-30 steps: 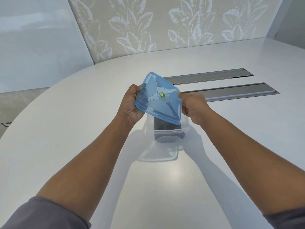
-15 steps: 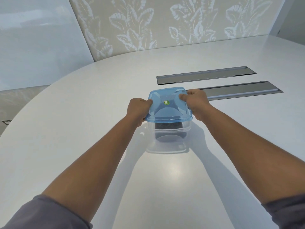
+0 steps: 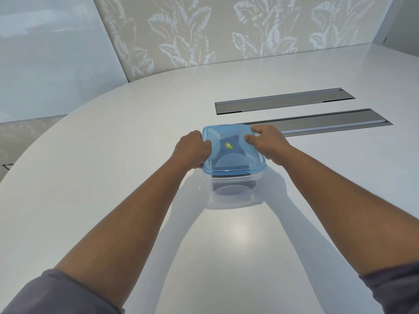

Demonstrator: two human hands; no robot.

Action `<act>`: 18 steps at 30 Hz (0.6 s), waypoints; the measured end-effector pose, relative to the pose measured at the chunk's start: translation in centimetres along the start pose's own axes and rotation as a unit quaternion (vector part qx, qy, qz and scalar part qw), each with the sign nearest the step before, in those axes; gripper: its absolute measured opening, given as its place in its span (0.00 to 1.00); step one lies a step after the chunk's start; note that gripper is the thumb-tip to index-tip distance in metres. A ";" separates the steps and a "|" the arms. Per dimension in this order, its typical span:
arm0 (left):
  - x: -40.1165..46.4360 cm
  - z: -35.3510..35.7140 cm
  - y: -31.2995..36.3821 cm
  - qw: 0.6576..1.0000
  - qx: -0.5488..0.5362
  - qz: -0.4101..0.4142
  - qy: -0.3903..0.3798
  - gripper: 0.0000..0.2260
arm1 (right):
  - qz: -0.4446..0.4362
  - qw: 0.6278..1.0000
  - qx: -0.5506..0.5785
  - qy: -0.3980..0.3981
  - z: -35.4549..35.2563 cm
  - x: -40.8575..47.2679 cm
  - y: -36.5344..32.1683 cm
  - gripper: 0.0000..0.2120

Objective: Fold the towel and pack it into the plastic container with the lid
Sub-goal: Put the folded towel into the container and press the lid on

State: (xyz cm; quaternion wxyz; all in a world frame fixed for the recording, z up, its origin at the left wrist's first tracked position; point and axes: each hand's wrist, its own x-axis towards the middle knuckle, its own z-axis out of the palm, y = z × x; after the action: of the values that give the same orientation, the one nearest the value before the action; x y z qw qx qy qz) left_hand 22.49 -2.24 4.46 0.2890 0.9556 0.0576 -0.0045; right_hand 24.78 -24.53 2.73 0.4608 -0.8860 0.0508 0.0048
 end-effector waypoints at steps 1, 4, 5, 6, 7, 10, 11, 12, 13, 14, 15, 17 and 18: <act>-0.1 0.1 -0.1 1.000 -0.014 -0.005 -0.013 0.09 | -0.006 1.000 -0.021 -0.006 0.0 0.0 0.0 0.23; -0.2 0.2 0.0 0.999 -0.024 -0.004 -0.038 0.16 | -0.010 0.998 -0.061 -0.023 0.0 0.2 -0.3 0.26; -0.2 0.2 0.2 0.999 -0.006 0.000 -0.046 0.17 | -0.008 0.997 -0.072 -0.027 -0.1 0.2 -0.4 0.26; -0.1 0.1 0.3 0.998 0.030 0.009 -0.052 0.17 | -0.008 0.996 -0.083 -0.030 -0.2 0.3 -0.6 0.26; 0.0 -0.1 0.4 0.996 0.076 0.019 -0.053 0.18 | -0.009 0.995 -0.095 -0.032 -0.2 0.3 -0.7 0.26; 0.3 -0.3 0.2 0.985 0.163 0.040 -0.041 0.19 | -0.016 0.988 -0.150 -0.033 0.1 0.0 -0.7 0.25; 0.4 -0.2 0.0 0.982 0.181 0.049 -0.032 0.20 | -0.015 0.985 -0.168 -0.034 0.3 -0.1 -0.6 0.25; 0.5 0.0 -0.1 0.979 0.196 0.057 -0.022 0.20 | -0.014 0.981 -0.188 -0.035 0.5 -0.2 -0.5 0.25; 0.6 0.3 -0.3 0.978 0.199 0.062 -0.012 0.20 | -0.016 0.977 -0.210 -0.034 0.6 -0.3 -0.5 0.24; 0.7 0.6 -0.3 0.980 0.188 0.062 -0.002 0.20 | -0.019 0.972 -0.232 -0.031 0.8 -0.3 -0.6 0.22; 0.8 0.9 -0.4 0.985 0.162 0.059 0.009 0.19 | -0.021 0.967 -0.254 -0.026 0.9 -0.4 -0.7 0.20; 0.6 1.7 -0.6 0.995 0.082 0.051 0.036 0.17 | -0.021 0.955 -0.296 -0.019 1.1 -0.6 -0.9 0.17; 0.5 2.1 -0.8 0.997 0.033 0.045 0.049 0.15 | -0.019 0.950 -0.310 -0.017 1.2 -0.8 -0.9 0.16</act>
State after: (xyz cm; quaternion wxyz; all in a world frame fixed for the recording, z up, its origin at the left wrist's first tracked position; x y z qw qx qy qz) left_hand 22.93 -2.71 2.22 0.2540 0.9653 0.0287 0.0537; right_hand 24.11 -22.95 2.84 0.1640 -0.9859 0.0217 0.0266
